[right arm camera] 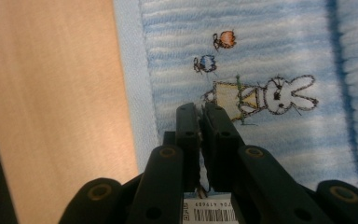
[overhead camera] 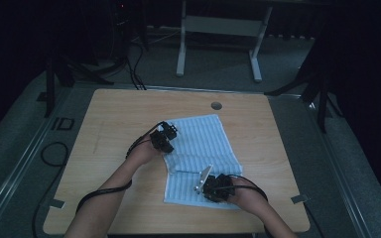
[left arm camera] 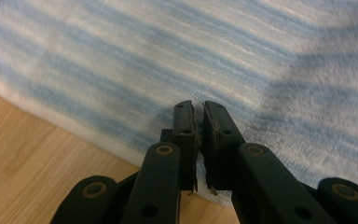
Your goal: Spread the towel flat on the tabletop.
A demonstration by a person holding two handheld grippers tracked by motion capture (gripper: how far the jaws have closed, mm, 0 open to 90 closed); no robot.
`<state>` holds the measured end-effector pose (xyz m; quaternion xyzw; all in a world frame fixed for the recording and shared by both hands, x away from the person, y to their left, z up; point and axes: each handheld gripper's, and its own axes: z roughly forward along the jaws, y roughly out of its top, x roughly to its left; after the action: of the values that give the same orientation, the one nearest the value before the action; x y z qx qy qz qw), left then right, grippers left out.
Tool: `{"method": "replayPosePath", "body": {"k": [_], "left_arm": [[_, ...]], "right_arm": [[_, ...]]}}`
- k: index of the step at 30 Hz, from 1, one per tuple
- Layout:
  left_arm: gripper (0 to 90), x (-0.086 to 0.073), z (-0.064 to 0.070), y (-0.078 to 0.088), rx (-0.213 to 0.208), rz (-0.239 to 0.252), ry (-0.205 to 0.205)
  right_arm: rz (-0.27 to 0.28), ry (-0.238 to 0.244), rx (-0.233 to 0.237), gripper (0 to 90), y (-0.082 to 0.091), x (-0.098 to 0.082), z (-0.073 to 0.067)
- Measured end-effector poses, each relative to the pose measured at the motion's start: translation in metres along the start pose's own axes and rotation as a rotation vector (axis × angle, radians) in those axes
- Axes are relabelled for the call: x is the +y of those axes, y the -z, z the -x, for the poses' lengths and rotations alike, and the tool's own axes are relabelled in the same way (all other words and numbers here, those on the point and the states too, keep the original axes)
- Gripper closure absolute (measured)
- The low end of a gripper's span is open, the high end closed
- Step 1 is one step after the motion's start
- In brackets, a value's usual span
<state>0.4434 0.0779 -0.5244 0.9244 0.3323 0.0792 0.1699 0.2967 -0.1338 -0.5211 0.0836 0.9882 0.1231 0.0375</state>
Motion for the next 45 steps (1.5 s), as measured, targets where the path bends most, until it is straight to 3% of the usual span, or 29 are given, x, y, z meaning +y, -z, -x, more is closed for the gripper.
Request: {"method": "replayPosePath", "body": {"k": [8,17,21,24,31,33,35,38,42,45], "left_arm": [[79.4,0.012,-0.009,-0.003,0.056,-0.042,-0.004],[78.6,0.020,-0.024,-0.007,0.108,-0.051,0.048],[78.5,0.023,-0.029,-0.009,0.126,-0.041,0.078],[74.8,0.025,-0.028,-0.010,0.154,-0.038,0.068],[74.3,0.027,-0.031,-0.011,0.147,-0.024,0.091],[74.3,0.026,-0.030,-0.011,0.137,-0.020,0.097],[73.6,0.025,-0.027,-0.008,0.131,-0.012,0.076],[64.7,0.021,-0.023,0.003,0.066,0.022,0.084],[64.5,0.012,-0.011,0.021,-0.019,0.051,0.047],[64.5,0.002,-0.004,0.030,-0.053,0.065,0.036]], "right_arm": [[-0.004,0.078,0.063,85.9,0.002,-0.001,-0.027],[0.002,0.139,0.137,85.9,0.003,-0.004,-0.058],[0.005,0.147,0.151,85.9,0.004,-0.005,-0.063],[0.011,0.155,0.167,85.9,0.003,-0.005,-0.065],[0.004,0.175,0.190,86.5,0.003,-0.003,-0.070],[0.008,0.168,0.198,85.7,0.003,-0.003,-0.069],[0.006,0.160,0.192,84.3,0.005,-0.004,-0.066],[0.031,0.128,0.145,84.0,0.017,-0.008,-0.053],[0.085,0.026,0.067,84.1,0.038,-0.020,-0.018],[0.126,-0.067,0.020,82.5,0.046,-0.031,0.014]]}}
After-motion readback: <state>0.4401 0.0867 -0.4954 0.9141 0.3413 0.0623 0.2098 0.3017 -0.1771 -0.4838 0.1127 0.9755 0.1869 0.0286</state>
